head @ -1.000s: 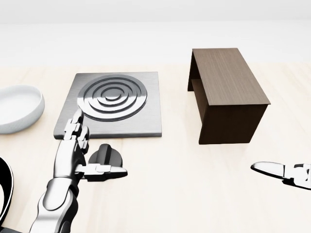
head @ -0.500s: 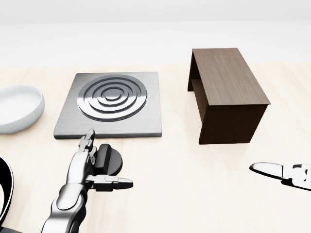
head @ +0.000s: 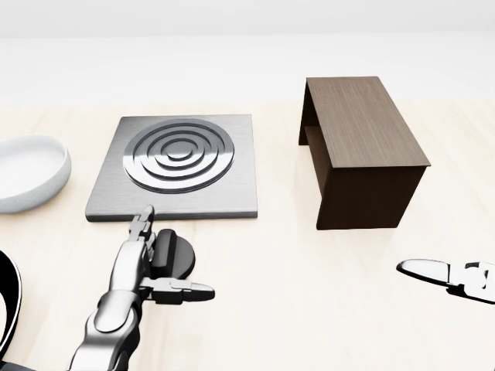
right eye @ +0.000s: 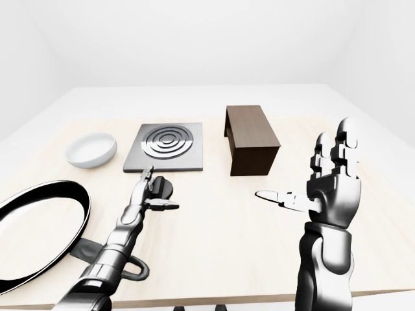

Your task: Turn on the stove.

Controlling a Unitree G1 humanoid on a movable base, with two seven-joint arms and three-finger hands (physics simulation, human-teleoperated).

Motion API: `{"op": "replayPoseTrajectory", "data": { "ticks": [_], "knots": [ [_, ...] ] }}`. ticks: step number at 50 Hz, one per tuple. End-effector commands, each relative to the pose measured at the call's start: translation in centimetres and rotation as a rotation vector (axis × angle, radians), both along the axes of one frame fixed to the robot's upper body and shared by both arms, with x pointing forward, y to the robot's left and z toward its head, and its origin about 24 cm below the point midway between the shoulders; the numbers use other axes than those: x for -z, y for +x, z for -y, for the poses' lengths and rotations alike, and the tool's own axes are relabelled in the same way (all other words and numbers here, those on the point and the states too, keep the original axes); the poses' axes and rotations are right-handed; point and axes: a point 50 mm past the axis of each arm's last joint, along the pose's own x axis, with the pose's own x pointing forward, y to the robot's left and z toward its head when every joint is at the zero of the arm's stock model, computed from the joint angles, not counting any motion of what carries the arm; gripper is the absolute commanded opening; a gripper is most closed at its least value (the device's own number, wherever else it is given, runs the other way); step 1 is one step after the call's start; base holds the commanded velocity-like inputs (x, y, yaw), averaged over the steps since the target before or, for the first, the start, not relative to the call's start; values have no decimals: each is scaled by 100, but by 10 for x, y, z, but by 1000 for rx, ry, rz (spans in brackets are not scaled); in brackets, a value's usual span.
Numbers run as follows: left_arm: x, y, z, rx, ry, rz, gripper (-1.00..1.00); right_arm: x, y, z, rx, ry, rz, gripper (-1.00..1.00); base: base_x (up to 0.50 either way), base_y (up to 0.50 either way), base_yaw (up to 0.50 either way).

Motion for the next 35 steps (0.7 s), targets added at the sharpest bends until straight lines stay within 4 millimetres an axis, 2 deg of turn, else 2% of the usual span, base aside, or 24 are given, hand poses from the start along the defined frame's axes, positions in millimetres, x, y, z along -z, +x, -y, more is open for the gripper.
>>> {"op": "replayPoseTrajectory", "data": {
  "ticks": [1, 20, 35],
  "knots": [
    [31, -35, 5, 24, -48, -88, 100, -1, -1, 0, 2, -1, 4, 100, 0, 0, 0],
    [17, -53, 21, 78, -79, 9, 100, -3, -2, 1, 4, -4, 15, 100, 0, 0, 0],
    [19, -58, 31, 109, -66, 6, 100, -3, -2, 1, 4, -3, 16, 100, 0, 0, 0]
  ]
}}
